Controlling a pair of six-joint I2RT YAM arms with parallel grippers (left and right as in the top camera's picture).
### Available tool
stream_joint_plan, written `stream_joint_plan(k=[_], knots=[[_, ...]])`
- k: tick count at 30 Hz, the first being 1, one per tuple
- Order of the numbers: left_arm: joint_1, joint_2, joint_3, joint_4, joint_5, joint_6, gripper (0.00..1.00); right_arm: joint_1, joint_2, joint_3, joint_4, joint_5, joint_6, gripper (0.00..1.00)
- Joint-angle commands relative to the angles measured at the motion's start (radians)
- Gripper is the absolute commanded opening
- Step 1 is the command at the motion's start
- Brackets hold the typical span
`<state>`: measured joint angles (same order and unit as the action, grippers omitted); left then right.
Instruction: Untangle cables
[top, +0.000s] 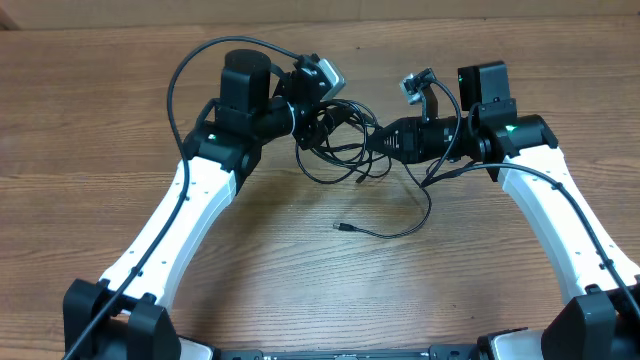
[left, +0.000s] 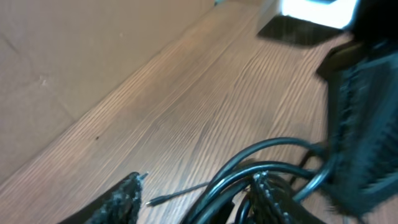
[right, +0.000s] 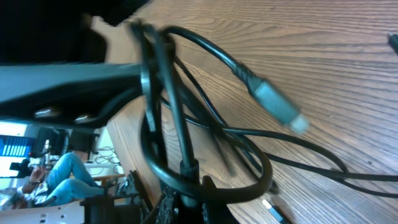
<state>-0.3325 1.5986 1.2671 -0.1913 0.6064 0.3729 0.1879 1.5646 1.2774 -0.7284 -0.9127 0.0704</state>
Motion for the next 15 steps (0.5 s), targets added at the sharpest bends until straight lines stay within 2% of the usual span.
stream_joint_plan(k=[1,3,4,5,6,9,11,13,15], knots=[[0.0,0.05,0.011,-0.008,-0.06,0.099,0.52,0.001,-0.006,0.034,-0.003,-0.079,-0.012,0.05],[0.0,0.072,0.011,-0.014,-0.06,0.099,0.45,0.001,-0.006,0.034,-0.007,-0.115,-0.011,0.05],[-0.001,0.079,0.011,-0.013,-0.061,0.099,0.3,0.001,-0.006,0.034,-0.008,-0.122,-0.011,0.05],[-0.001,0.082,0.011,-0.013,-0.061,0.099,0.08,0.001,-0.006,0.034,-0.009,-0.121,0.003,0.06],[-0.001,0.082,0.011,-0.007,-0.065,0.096,0.04,0.001,-0.006,0.034,-0.01,-0.121,0.013,0.06],[-0.001,0.08,0.011,0.028,-0.064,0.032,0.04,0.001,-0.006,0.034,-0.023,-0.118,0.015,0.09],[0.0,0.08,0.011,0.074,-0.064,-0.105,0.04,0.001,-0.006,0.034,-0.045,-0.076,0.016,0.12],[0.006,0.078,0.011,0.089,-0.064,-0.191,0.04,0.001,-0.006,0.034,-0.067,-0.027,0.033,0.13],[0.017,0.075,0.011,0.092,-0.064,-0.279,0.04,0.001,-0.006,0.034,-0.088,0.03,0.049,0.22]])
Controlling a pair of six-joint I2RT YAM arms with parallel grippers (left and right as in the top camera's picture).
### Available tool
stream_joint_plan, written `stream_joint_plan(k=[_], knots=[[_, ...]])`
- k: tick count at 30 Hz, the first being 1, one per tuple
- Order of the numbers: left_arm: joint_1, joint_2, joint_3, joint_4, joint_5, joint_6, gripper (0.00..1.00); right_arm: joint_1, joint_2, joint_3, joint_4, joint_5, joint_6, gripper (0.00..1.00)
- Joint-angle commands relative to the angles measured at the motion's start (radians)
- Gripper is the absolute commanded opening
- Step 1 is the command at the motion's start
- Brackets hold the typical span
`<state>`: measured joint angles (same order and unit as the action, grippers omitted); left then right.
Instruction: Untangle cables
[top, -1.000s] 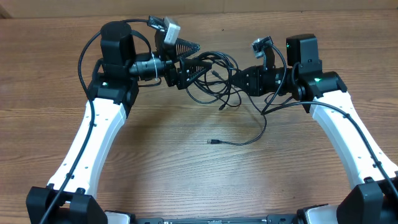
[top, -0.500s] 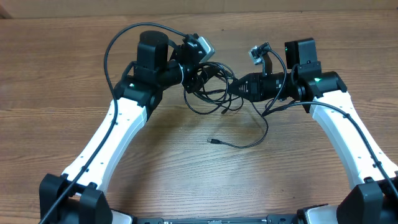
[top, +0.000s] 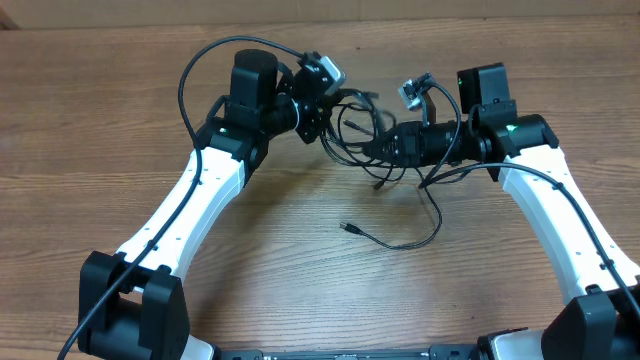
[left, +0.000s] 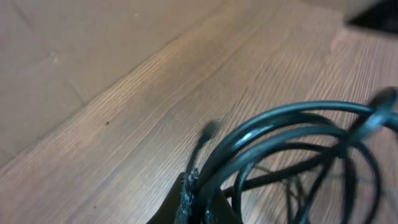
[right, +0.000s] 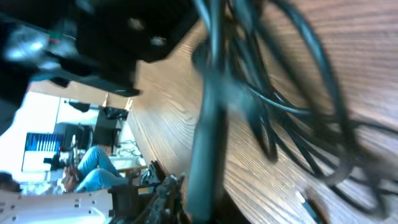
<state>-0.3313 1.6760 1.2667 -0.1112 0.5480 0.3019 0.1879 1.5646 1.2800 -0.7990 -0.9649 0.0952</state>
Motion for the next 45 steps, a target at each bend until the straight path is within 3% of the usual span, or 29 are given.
stream_joint_plan(k=[1,4,7,10,16,20,25,31,40,45], knots=[[0.019,-0.003,0.012,0.012,-0.005,-0.241,0.04,0.001,-0.006,0.031,-0.027,0.113,0.038,0.28],[0.037,-0.005,0.012,0.009,-0.004,-0.409,0.04,0.001,-0.006,0.031,-0.057,0.205,0.063,0.49],[0.039,-0.005,0.012,0.0,0.003,-0.538,0.04,0.001,-0.006,0.031,-0.075,0.251,0.063,0.77],[0.039,-0.005,0.012,0.0,0.04,-0.661,0.04,0.001,-0.006,0.031,-0.064,0.259,0.091,0.88],[0.005,-0.005,0.012,-0.004,0.171,-0.752,0.04,0.009,-0.002,0.028,-0.002,0.411,0.4,0.88],[-0.01,-0.005,0.012,0.0,0.213,-0.782,0.04,0.038,0.0,0.028,0.016,0.539,0.483,0.88],[-0.001,-0.005,0.012,0.098,0.367,-0.826,0.04,0.079,0.0,0.014,-0.002,0.845,0.618,0.84],[0.055,-0.006,0.012,0.226,0.364,-0.927,0.04,0.081,0.0,-0.011,-0.116,0.952,0.622,0.78],[0.163,-0.006,0.012,0.228,0.333,-0.946,0.04,0.08,0.0,-0.011,-0.293,1.16,0.604,0.77],[0.18,-0.006,0.012,0.217,0.334,-0.961,0.04,0.08,0.0,-0.01,-0.282,1.174,0.585,0.77]])
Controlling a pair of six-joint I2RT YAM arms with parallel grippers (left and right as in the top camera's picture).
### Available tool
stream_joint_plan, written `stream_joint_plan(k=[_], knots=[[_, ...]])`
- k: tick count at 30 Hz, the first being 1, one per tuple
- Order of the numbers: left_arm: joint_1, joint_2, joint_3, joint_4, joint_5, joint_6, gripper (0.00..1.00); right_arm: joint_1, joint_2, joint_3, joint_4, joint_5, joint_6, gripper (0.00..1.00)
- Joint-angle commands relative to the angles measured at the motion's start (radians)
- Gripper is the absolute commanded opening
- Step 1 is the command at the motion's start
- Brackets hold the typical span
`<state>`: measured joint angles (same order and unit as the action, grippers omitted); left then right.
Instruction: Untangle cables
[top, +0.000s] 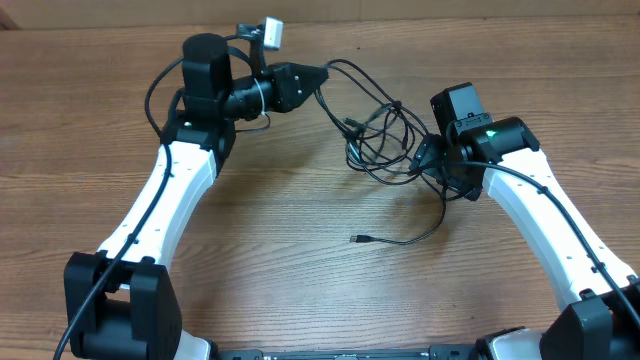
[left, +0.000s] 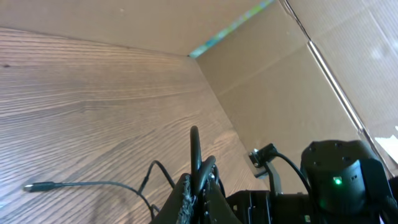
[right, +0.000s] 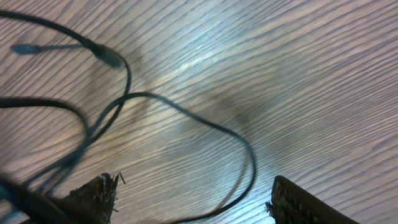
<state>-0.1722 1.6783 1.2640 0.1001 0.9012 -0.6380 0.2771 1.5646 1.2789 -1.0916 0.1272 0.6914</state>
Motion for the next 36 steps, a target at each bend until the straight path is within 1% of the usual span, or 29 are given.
stream_joint_plan(k=[1,5,6,7,10,13,15,16,17,19,22,24,28,31,35,36], knots=[[0.02,-0.009,0.014,0.0,-0.016,-0.021,0.04,-0.009,0.0,-0.009,0.021,0.082,-0.011,0.78],[0.006,-0.009,0.014,-0.052,-0.01,-0.02,0.04,-0.009,0.0,-0.007,0.066,0.081,-0.011,0.79],[0.003,-0.009,0.014,-0.064,-0.008,-0.019,0.04,-0.009,0.0,-0.004,0.074,0.079,-0.012,0.82],[-0.001,-0.009,0.014,-0.075,-0.001,-0.013,0.04,-0.009,0.0,0.002,0.079,0.073,-0.013,0.82],[-0.012,-0.009,0.014,-0.077,0.055,0.061,0.04,-0.009,0.0,0.036,0.09,-0.003,-0.051,0.85],[-0.023,-0.009,0.014,-0.074,0.091,0.101,0.04,-0.009,-0.001,0.067,0.138,-0.186,-0.096,0.91],[-0.033,-0.009,0.014,-0.072,0.093,0.109,0.04,-0.009,-0.001,0.07,0.201,-0.372,-0.117,0.94],[-0.044,-0.009,0.014,-0.063,0.095,0.111,0.05,-0.006,0.0,0.069,0.257,-0.519,-0.117,0.95],[-0.05,-0.009,0.014,-0.057,0.099,0.111,0.04,-0.002,0.0,0.069,0.284,-0.562,-0.112,0.95],[-0.059,-0.009,0.014,-0.031,0.132,0.111,0.04,0.0,0.0,0.069,0.309,-0.545,-0.043,0.95],[-0.069,-0.009,0.014,0.028,0.206,0.105,0.04,0.001,0.003,0.069,0.322,-0.453,0.1,0.95],[-0.07,-0.009,0.014,0.066,0.235,0.072,0.04,0.001,0.007,0.069,0.344,-0.447,0.151,0.95],[-0.07,-0.009,0.014,0.101,0.262,0.019,0.04,0.001,0.009,0.069,0.413,-0.443,0.202,0.95],[-0.07,-0.009,0.014,0.131,0.271,-0.019,0.04,0.002,0.013,0.069,0.43,-0.417,0.249,0.94],[-0.07,-0.009,0.014,0.277,0.271,-0.144,0.04,0.014,0.037,0.069,0.422,-0.392,0.251,0.91],[-0.07,-0.009,0.014,0.328,0.271,-0.182,0.04,0.018,0.05,0.069,0.421,-0.391,0.252,0.88]])
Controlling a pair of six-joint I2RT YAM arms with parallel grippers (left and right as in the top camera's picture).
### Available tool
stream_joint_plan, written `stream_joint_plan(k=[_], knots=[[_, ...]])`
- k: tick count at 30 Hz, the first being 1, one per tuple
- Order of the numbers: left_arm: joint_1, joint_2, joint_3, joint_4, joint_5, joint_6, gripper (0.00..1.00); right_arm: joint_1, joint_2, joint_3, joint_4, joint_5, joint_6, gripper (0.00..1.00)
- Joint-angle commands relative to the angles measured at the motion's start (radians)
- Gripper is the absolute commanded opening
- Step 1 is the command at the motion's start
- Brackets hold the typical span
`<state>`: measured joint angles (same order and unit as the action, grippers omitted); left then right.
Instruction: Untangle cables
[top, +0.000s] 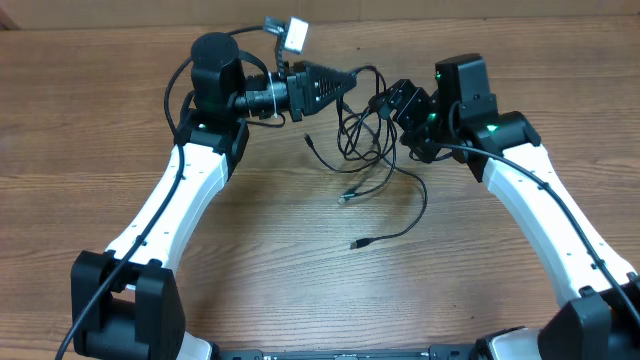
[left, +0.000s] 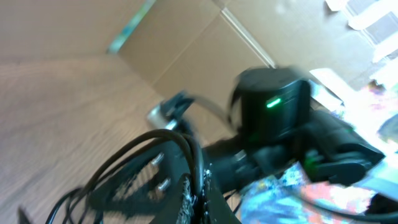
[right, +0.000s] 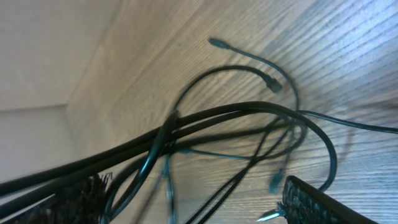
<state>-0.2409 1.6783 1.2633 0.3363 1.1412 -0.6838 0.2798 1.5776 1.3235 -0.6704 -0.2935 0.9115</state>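
Note:
A tangle of thin black cables (top: 365, 135) lies between the two arms at the back of the wooden table (top: 300, 290). Loose plug ends trail toward the front (top: 357, 243). My left gripper (top: 347, 80) points right and is shut on one black cable (left: 198, 163), which loops upward from the closed fingers (left: 186, 198). My right gripper (top: 393, 104) faces it from the right. In the right wrist view that gripper (right: 199, 199) stands wide open, with several cable strands (right: 205, 118) crossing the gap between its fingers without being pinched.
A brown cardboard wall (top: 400, 8) runs along the far edge of the table. The right arm's dark wrist housing (left: 273, 106) with a green light fills the left wrist view, close to the left fingers.
My right gripper was lower and to the right of the tangle, open over the table. It is now up at the tangle, open around strands, close to the left gripper. The left stays shut on its cable.
At first both grippers were close together inside the tangle, the left one open with cables between its fingers. Then the left was shut on a cable. Later it held that cable up at the back left while the right stood open and apart. Now the right is back at the tangle.

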Motion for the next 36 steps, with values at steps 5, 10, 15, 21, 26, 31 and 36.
stream_joint_plan(k=[5,10,15,21,26,31,36], knots=[[0.0,-0.009,0.015,0.306,0.031,-0.275,0.04,0.019,0.089,0.024,-0.033,0.031,0.031,0.2],[0.042,-0.009,0.015,0.308,-0.025,-0.274,0.04,0.017,0.093,0.024,-0.16,0.041,-0.059,0.04],[0.1,-0.009,0.015,0.308,-0.107,-0.335,0.04,0.017,0.093,0.024,-0.332,0.19,-0.084,0.04],[0.15,-0.009,0.015,0.291,-0.214,-0.325,0.04,-0.003,0.093,0.024,-0.509,0.48,-0.083,0.04],[0.188,-0.009,0.015,0.238,-0.244,-0.233,0.04,-0.102,0.093,0.024,-0.532,0.535,-0.084,0.04],[0.19,-0.009,0.015,0.045,-0.262,-0.136,0.04,-0.13,0.093,0.024,-0.486,0.53,-0.188,0.04],[0.19,-0.009,0.015,-0.026,-0.256,-0.111,0.04,-0.145,0.093,0.024,-0.464,0.579,-0.196,0.18]])
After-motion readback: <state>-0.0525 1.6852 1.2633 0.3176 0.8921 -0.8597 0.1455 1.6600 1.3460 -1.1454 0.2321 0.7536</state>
